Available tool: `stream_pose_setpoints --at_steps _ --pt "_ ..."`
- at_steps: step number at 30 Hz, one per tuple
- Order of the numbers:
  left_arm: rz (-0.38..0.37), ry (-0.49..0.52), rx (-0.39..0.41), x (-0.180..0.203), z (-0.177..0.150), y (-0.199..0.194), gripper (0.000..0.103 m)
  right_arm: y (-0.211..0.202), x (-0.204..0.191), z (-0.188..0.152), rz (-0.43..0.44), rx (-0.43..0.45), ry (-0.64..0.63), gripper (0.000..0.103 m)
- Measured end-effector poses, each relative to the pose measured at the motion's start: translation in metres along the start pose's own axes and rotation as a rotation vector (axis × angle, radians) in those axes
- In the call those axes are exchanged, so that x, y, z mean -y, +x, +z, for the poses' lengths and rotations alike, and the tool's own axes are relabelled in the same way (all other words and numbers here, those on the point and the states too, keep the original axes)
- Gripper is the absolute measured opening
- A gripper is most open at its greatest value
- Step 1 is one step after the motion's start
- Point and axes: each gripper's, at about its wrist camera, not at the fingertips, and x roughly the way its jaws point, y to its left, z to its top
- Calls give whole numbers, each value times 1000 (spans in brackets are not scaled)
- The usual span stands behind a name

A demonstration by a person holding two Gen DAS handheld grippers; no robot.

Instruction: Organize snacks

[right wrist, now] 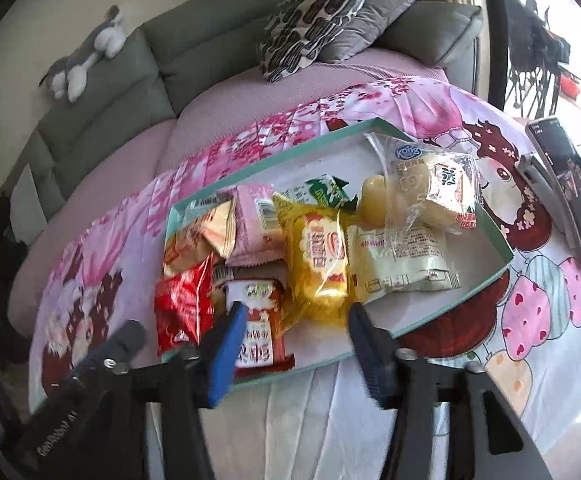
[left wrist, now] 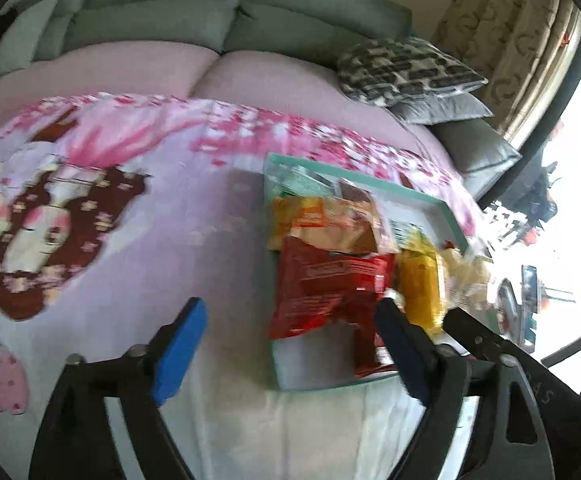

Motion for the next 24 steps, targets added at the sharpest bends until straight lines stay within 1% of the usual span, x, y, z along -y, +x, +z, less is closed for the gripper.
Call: stream_pose_setpoints --at_steps 1,2,3,5,6,7,9,11,13,15,17,18,22,24 --pt "37 5 11 -3 -1 -3 97 -1 -4 -3 -5 -3 -21 65" --pt "86 16 20 -6 -3 -5 100 -2 -6 -5 -6 -6 -33 70" --pt "144 32 24 -10 -5 -5 101 -2 -9 -7 -5 -11 -45 76" --pt "252 58 19 -16 -10 -4 101 -2 -14 -11 -4 -20 -80 79" --pt "284 68 16 -20 -12 -5 101 -2 -17 -13 -6 -23 -95 81" --pt "295 65 16 -25 -14 -7 101 -3 -20 -16 -15 -25 -115 83" --pt "299 41 14 -35 -17 -11 101 -3 -24 -20 -24 -24 -141 95" --pt "319 30 21 -43 -18 -16 101 -4 -27 -22 -30 -19 -165 103" --pt "369 22 22 -46 -19 -20 101 -4 -31 -24 -33 -16 -191 103" --pt "440 15 14 -50 -18 -21 101 -3 -35 -27 -40 -13 -212 103" --pt "494 16 15 -53 -19 -22 101 -1 -36 -28 -38 -14 -217 103" --pt "507 15 14 -54 -19 -22 101 0 -37 -28 -37 -14 -217 103" --pt "521 9 2 -55 -22 -21 101 6 -37 -29 -29 -22 -211 103" --pt "555 23 -5 -54 -24 -17 101 9 -37 -30 -25 -33 -206 103"
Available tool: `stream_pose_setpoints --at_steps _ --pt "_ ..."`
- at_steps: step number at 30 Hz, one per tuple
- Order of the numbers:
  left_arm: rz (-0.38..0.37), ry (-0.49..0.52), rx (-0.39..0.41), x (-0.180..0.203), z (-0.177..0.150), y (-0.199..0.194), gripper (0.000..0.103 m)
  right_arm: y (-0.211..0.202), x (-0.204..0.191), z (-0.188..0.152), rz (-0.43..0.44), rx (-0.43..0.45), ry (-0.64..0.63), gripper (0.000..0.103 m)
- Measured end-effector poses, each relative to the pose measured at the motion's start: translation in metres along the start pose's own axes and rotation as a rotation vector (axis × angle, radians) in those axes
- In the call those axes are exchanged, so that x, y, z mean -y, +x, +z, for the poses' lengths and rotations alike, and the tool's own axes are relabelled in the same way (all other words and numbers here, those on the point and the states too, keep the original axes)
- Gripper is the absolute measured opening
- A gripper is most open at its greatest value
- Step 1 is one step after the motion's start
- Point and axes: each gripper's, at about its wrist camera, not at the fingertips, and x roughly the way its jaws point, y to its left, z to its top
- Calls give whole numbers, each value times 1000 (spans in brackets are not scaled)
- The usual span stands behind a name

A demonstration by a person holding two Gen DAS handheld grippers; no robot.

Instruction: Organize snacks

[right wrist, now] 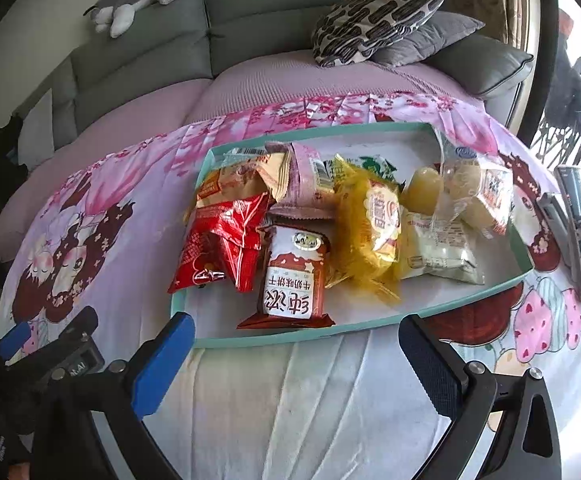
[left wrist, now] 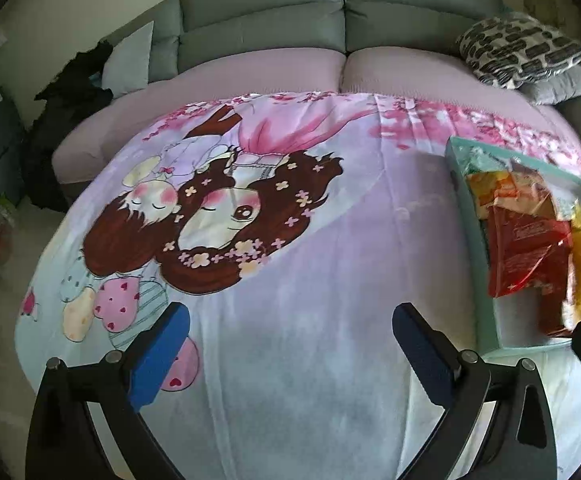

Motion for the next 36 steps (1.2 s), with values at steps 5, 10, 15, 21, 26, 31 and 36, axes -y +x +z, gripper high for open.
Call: stream_pose_setpoints --at_steps 5,10,15,21,26,31,36 --pt "21 24 -25 4 -2 7 101 3 2 -1 8 -7 10 103" --pt "12 23 -29 5 -2 9 101 4 6 -1 11 -7 22 103" --pt "3 24 -32 5 -2 9 101 4 7 -1 9 -9 26 103" --pt "-8 25 -40 6 -3 10 101 4 6 -1 8 -9 27 103" --pt "-12 20 -39 5 -3 10 101 5 6 -1 7 -13 30 103" --pt "-17 18 -43 4 -3 10 101 5 6 -1 7 -14 29 103" --pt "-18 17 -43 4 -3 11 101 5 7 -1 7 -15 30 103"
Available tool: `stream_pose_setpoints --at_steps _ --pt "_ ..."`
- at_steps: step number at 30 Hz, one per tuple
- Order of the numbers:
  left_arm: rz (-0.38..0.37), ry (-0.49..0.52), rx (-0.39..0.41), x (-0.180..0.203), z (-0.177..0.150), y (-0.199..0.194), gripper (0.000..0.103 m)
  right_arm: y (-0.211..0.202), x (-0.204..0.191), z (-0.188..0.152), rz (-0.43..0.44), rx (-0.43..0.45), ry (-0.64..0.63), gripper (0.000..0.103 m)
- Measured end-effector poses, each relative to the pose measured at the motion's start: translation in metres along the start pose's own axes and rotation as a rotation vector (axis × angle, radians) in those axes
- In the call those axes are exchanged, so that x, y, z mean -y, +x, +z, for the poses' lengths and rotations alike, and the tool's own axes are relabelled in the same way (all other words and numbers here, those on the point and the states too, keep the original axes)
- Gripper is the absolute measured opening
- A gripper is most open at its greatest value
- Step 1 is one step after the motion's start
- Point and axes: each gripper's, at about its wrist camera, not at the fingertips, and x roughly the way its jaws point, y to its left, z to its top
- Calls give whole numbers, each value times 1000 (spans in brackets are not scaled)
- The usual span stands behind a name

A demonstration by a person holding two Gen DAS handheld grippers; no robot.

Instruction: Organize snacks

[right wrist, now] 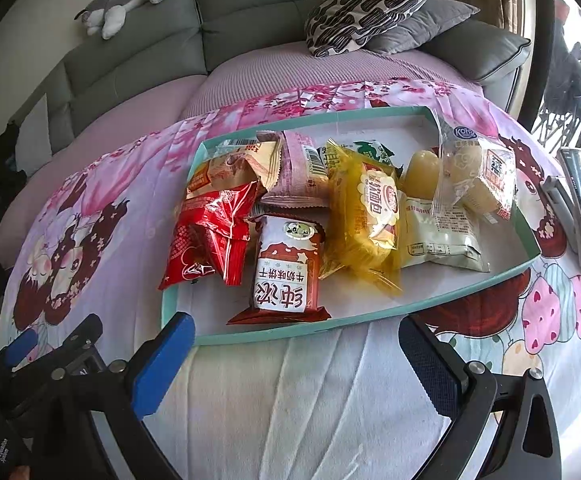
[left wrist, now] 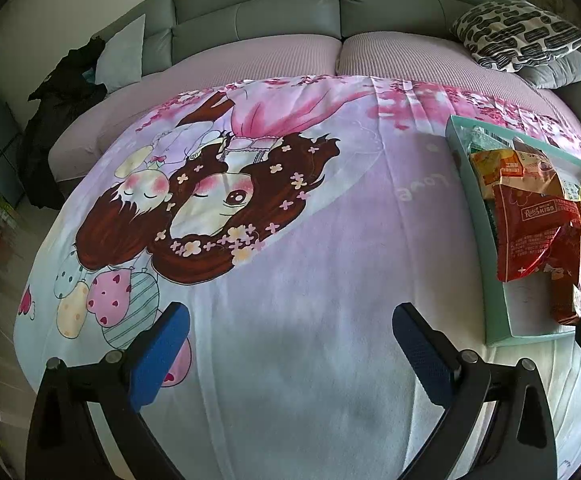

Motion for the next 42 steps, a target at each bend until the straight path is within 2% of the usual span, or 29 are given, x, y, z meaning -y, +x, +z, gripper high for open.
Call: stream_pose_setpoints --at_steps 42 --pt "-4 -19 -14 -4 -1 2 101 1 0 -1 0 -2 0 103"
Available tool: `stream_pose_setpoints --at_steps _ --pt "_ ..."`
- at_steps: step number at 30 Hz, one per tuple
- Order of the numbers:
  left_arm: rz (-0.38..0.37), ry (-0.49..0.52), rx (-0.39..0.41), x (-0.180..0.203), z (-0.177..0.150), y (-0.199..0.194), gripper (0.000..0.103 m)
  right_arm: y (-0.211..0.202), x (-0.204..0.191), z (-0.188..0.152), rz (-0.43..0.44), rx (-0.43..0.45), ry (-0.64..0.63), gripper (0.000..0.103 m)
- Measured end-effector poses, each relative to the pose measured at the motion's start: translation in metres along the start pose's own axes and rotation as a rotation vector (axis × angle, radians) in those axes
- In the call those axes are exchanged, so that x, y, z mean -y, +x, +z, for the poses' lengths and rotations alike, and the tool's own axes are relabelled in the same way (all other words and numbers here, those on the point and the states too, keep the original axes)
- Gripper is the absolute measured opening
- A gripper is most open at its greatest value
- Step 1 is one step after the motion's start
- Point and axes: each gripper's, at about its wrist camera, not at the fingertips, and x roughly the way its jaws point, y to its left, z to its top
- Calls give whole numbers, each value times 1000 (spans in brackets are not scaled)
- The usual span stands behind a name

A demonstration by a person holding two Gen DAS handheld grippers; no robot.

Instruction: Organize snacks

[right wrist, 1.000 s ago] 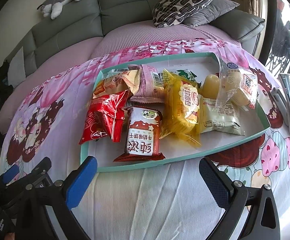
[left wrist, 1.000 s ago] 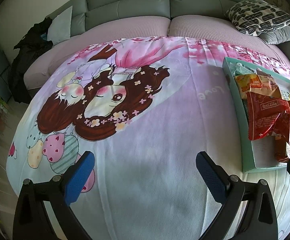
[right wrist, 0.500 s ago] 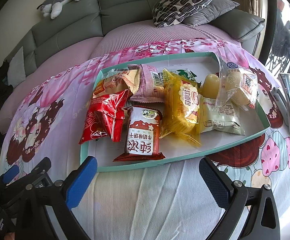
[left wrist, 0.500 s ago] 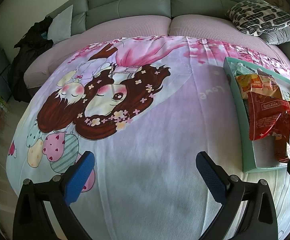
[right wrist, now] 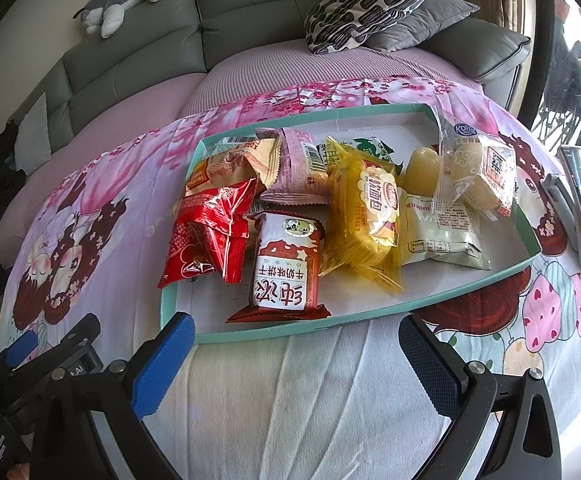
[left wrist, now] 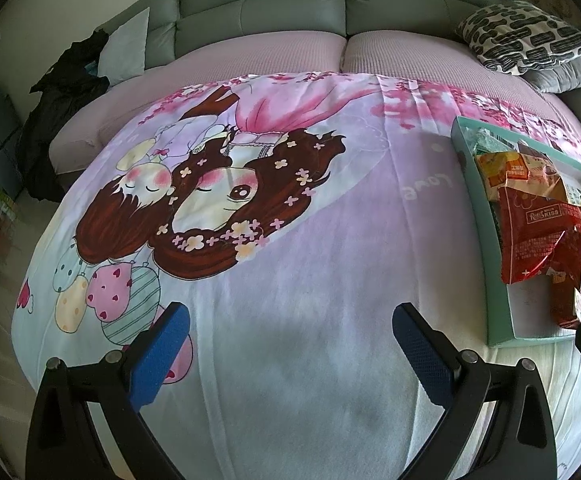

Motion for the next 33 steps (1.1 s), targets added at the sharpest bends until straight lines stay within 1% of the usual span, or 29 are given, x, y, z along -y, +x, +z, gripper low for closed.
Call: stream_pose_setpoints --at_steps 28,33 --pt "0 4 1 1 0 0 101 1 0 0 2 -3 1 103" --pt "23 -8 24 -2 0 -4 101 1 1 0 1 -3 2 103"
